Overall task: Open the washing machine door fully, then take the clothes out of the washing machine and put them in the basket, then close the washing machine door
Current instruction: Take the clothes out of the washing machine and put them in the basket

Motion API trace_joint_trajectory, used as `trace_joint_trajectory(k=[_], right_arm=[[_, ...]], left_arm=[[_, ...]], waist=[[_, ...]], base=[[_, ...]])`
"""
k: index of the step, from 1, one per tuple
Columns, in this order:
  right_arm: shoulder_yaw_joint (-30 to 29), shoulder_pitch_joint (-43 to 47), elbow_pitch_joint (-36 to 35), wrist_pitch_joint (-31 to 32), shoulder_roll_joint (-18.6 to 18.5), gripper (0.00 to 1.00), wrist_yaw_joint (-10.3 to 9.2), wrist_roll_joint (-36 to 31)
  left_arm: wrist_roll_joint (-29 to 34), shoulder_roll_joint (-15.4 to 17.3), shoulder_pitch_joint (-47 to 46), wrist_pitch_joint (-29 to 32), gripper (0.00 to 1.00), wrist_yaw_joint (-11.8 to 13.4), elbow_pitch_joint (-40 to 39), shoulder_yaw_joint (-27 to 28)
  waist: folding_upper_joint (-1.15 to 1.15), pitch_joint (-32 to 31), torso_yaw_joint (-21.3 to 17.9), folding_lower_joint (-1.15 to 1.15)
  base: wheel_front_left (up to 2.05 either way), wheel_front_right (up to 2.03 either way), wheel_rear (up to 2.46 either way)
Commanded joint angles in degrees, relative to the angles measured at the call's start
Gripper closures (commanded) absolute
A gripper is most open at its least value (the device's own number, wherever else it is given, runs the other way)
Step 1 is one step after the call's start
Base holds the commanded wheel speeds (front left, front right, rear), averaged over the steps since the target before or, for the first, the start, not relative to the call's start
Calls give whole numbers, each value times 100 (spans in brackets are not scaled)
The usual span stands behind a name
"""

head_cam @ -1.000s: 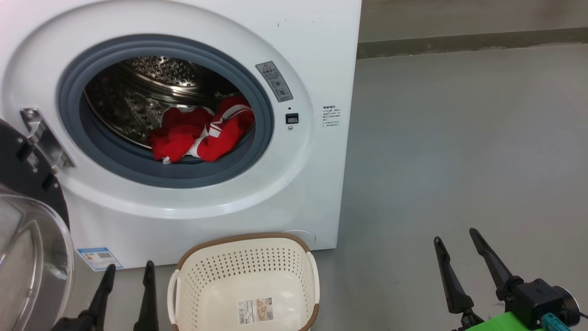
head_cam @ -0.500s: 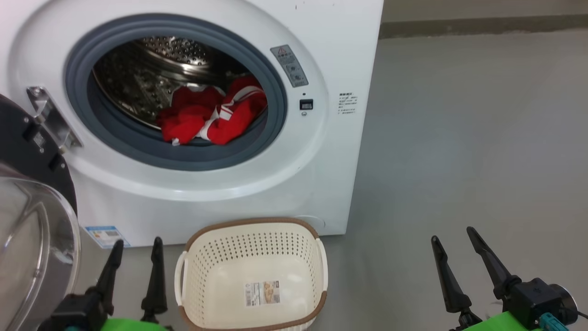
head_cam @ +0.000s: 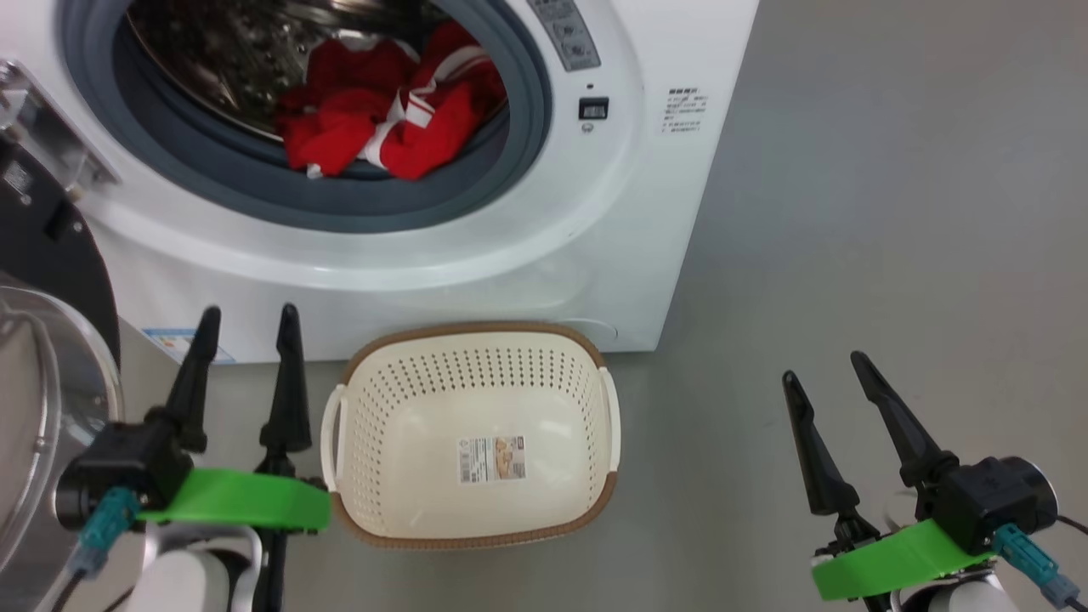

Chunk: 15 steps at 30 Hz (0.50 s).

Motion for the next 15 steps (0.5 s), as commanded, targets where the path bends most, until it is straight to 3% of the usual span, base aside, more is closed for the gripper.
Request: trace_joint_trajectory(k=[1, 15], right_arm=[[141, -215, -163, -37, -58, 0, 35, -10], [283, -699, -161, -37, -58, 0, 35, -32]], left_arm=[[-7, 83, -243, 10, 0, 31, -92, 163], [-157, 265, -1845, -76, 0, -57, 682, 261]], waist=[[0, 297, 8, 0], [0, 1250, -220, 0]], base=[[0, 0, 0], [0, 0, 0]])
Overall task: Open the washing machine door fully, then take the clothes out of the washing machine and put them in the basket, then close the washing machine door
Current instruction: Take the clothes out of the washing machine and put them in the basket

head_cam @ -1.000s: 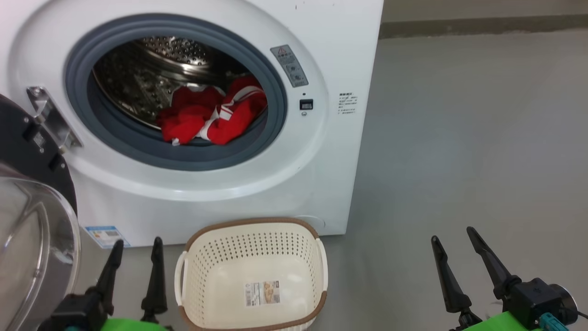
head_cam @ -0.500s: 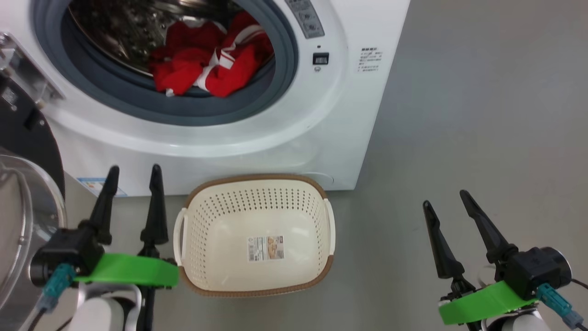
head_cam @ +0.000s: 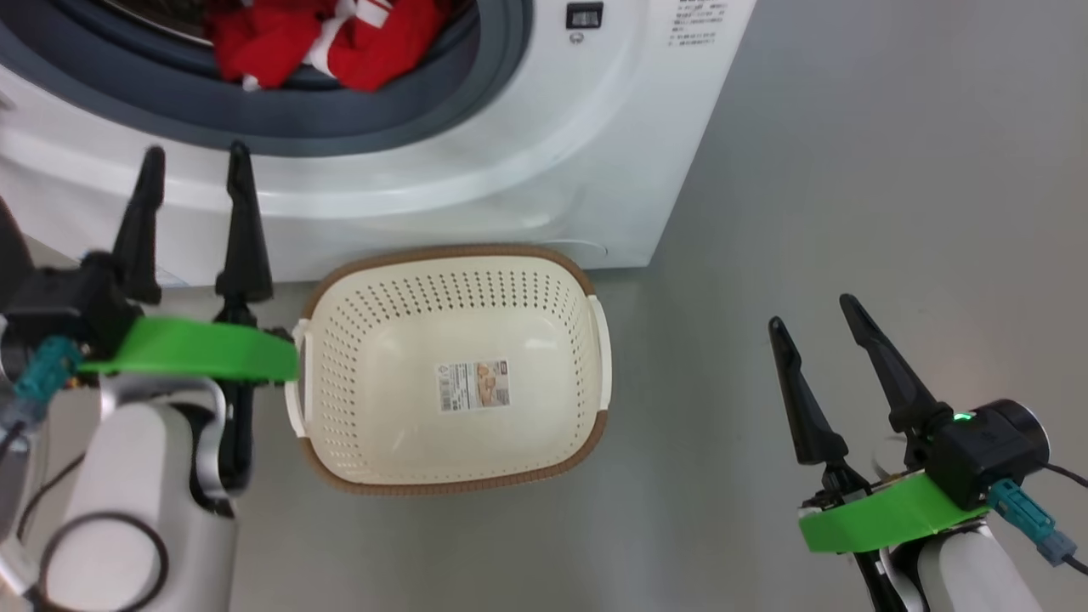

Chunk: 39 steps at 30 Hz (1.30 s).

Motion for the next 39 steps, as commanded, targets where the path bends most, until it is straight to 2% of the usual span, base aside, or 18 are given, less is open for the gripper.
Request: trace_joint_trajectory(k=[1, 16, 28, 39], right_arm=[[154, -186, -155, -37, -40, 0, 35, -31], [185, -467, -189, -37, -40, 0, 35, -126], [314, -637, -241, -37, -40, 0, 35, -204], [443, -720, -171, -37, -40, 0, 35, -234]], left_arm=[[-42, 212, -331, -76, 0, -48, 34, 197], [31, 392, -2050, -165, 0, -113, 1526, 87], [167, 830, -3271, -214, 0, -200, 2709, 26], [255, 1045, -4296, 279, 0, -214, 4066, -175]], waist=[[0, 348, -124, 0], [0, 934, -348, 0], [0, 1364, -590, 0], [0, 1535, -741, 0]], base=[[0, 0, 0], [0, 0, 0], [0, 0, 0], [0, 0, 0]])
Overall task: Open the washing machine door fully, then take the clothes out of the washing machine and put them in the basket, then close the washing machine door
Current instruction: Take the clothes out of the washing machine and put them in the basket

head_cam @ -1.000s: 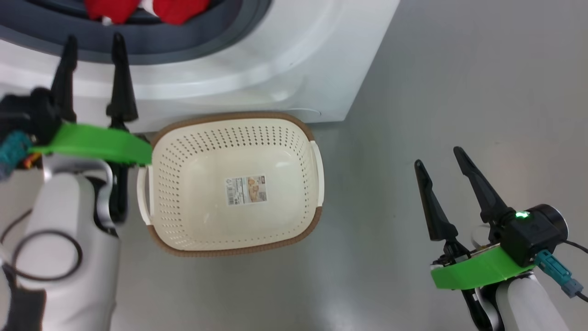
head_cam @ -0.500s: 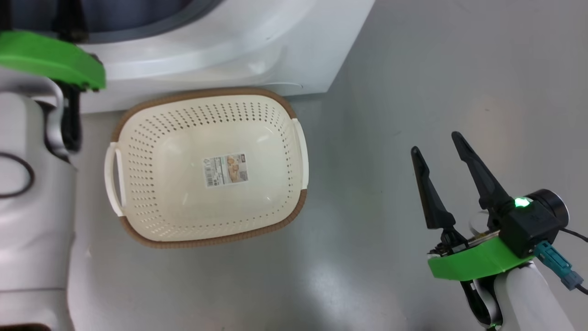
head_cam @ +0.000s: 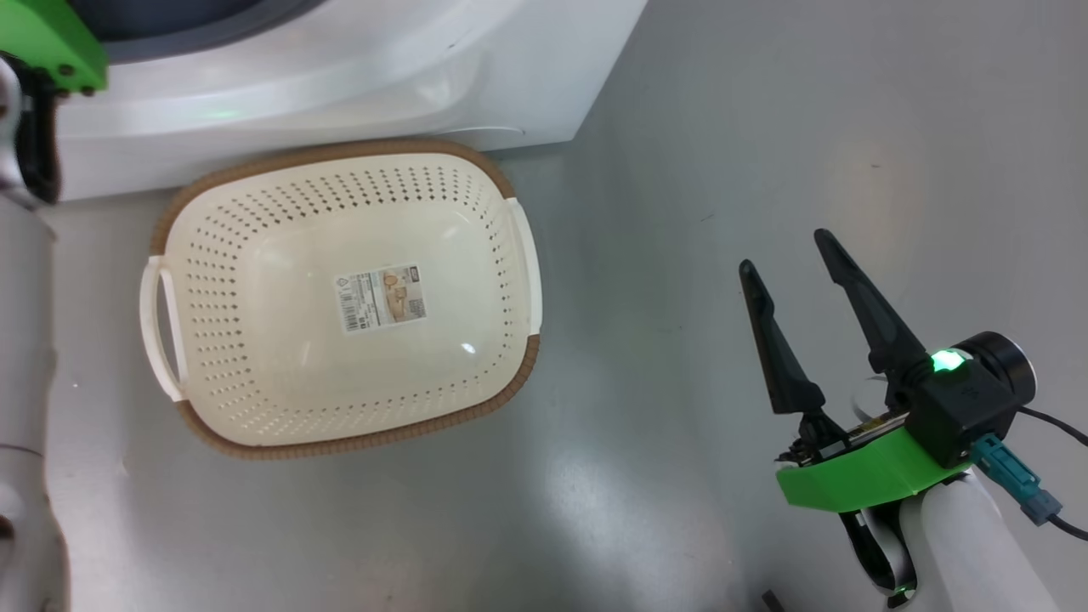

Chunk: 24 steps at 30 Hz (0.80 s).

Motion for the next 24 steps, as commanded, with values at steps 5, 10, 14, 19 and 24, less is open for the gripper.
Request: trace_joint_trajectory(k=[5, 10, 14, 19, 24], right_arm=[[277, -32, -33, -36, -5, 0, 35, -37], [339, -34, -14, -36, -5, 0, 35, 25], [403, -37, 2, -36, -5, 0, 35, 88], [444, -27, -4, -36, -5, 0, 35, 142], [460, 19, -6, -36, -5, 0, 35, 157]], left_arm=[[163, 496, -381, 482, 0, 87, 502, -92], [287, 639, -517, 778, 0, 187, 952, -255], [350, 742, -533, 816, 0, 208, 1134, -350], [489, 874, -517, 808, 0, 255, 1244, -512], [598, 1003, -540, 768, 0, 296, 1320, -661]], waist=[[0, -1, -170, 0], [0, -17, -326, 0], [0, 1, -437, 0], [0, 19, -527, 0], [0, 54, -598, 0]], base=[[0, 0, 0], [0, 0, 0], [0, 0, 0], [0, 0, 0], [0, 0, 0]])
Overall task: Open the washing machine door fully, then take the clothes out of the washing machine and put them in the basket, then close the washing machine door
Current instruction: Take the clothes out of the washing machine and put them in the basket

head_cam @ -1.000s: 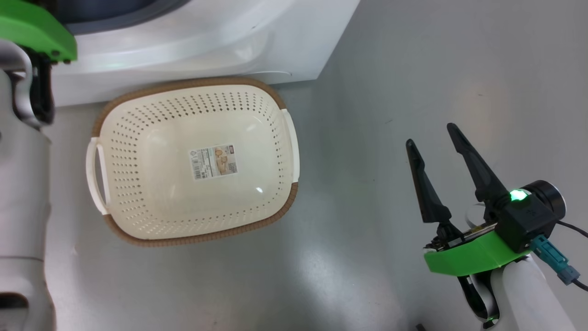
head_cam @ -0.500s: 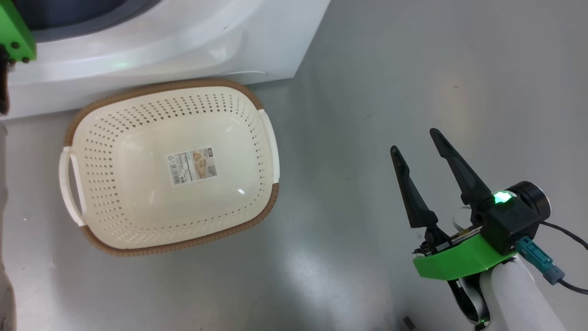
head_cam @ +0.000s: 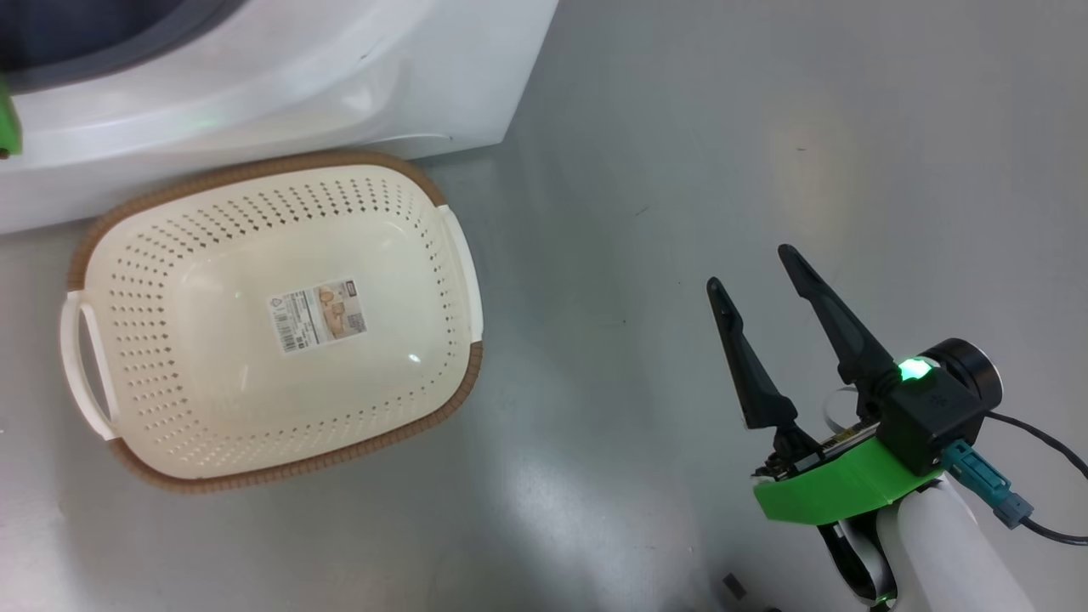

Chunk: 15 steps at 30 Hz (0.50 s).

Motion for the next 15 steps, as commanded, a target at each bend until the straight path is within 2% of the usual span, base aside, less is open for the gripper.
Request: trace_joint_trajectory(k=[1, 14, 15], right_arm=[[137, 37, -119, -36, -6, 0, 34, 42], [359, 12, -156, -36, -6, 0, 34, 259], [368, 6, -154, -36, -6, 0, 34, 264]], left_arm=[[100, 343, -114, -38, 0, 72, -79, 19], [264, 490, -242, -175, 0, 266, 11, -267], [269, 494, -252, -206, 100, 283, 12, -282]], waist=[[0, 17, -21, 0], [0, 190, -112, 0], [0, 199, -113, 0]], base=[[0, 0, 0], [0, 0, 0], [0, 0, 0]])
